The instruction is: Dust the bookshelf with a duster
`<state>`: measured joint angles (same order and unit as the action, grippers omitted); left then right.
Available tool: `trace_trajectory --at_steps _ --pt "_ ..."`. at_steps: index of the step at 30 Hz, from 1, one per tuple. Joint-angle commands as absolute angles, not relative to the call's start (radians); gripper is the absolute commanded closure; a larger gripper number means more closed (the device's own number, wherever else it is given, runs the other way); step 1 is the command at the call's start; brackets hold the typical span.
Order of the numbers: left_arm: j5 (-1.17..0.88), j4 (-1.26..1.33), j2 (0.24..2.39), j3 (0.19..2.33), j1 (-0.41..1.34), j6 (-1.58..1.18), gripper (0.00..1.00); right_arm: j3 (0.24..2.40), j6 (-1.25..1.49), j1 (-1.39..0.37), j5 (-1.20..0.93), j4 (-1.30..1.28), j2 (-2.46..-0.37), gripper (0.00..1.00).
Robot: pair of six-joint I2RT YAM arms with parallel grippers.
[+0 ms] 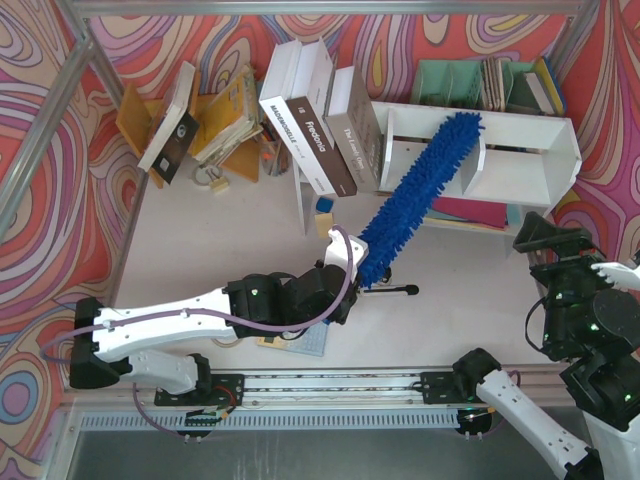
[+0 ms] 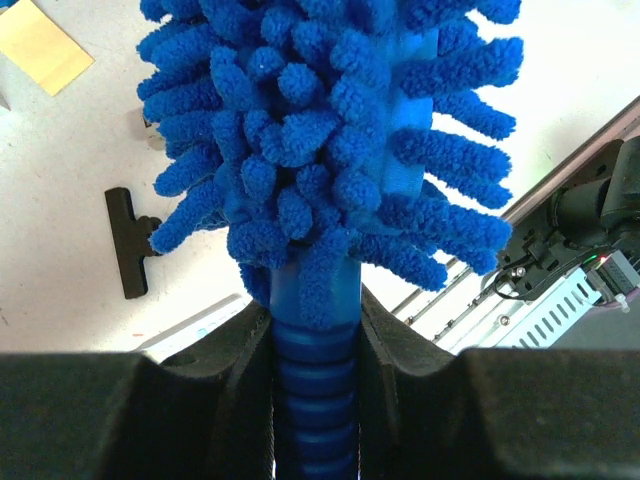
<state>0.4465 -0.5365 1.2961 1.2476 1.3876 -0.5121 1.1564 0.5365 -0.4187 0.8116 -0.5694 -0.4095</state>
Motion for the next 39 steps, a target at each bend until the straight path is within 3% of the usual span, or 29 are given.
trace_trajectory --at_steps 1,25,39 --pt "0.496 -0.495 1.288 1.259 1.384 -0.507 1.00 1.153 0.547 -0.420 0.825 -0.587 -0.393 0.03" --pt "0.470 -0.479 1.344 1.349 1.342 -0.470 1.00 1.140 0.556 -0.421 0.827 -0.595 -0.382 0.03" --pt "0.365 -0.525 1.355 1.252 1.342 -0.553 1.00 1.139 0.546 -0.422 0.834 -0.593 -0.383 0.03"
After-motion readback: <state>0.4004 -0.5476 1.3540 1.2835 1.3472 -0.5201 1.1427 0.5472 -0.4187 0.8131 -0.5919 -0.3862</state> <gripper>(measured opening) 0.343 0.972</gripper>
